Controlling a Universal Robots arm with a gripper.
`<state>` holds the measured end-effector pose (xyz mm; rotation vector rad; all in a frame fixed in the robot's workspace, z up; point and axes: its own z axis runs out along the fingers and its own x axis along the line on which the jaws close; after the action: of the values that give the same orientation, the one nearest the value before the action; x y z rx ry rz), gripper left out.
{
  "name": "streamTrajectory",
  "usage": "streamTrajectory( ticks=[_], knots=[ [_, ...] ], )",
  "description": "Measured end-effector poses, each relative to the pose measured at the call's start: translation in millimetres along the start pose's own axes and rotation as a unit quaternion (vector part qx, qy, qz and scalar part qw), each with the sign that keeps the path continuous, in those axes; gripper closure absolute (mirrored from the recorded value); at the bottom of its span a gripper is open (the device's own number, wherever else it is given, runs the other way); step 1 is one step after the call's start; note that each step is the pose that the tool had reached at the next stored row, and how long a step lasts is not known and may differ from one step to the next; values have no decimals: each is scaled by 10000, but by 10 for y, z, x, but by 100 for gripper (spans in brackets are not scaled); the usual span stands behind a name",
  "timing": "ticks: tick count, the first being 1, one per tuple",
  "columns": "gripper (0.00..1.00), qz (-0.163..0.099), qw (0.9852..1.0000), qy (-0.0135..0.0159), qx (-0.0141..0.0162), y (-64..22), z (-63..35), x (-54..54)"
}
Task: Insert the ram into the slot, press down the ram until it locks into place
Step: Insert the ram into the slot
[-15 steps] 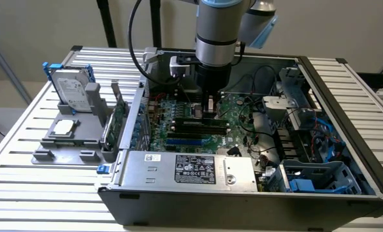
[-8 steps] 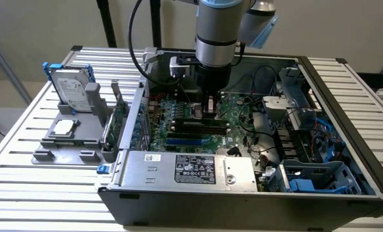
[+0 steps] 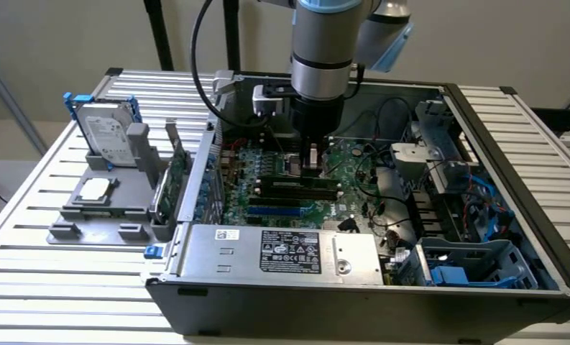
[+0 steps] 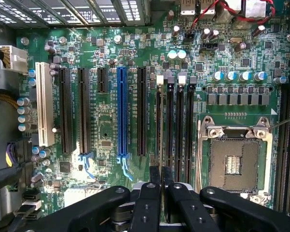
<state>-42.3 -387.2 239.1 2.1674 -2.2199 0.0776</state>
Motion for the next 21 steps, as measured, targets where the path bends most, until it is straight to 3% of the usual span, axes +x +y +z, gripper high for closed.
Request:
streamTrajectory(
  ticks=[6, 21],
  knots=[
    [87, -1, 10000, 65, 0, 0, 8, 0],
    [87, 0, 10000, 68, 1, 1, 59, -18]
  ],
)
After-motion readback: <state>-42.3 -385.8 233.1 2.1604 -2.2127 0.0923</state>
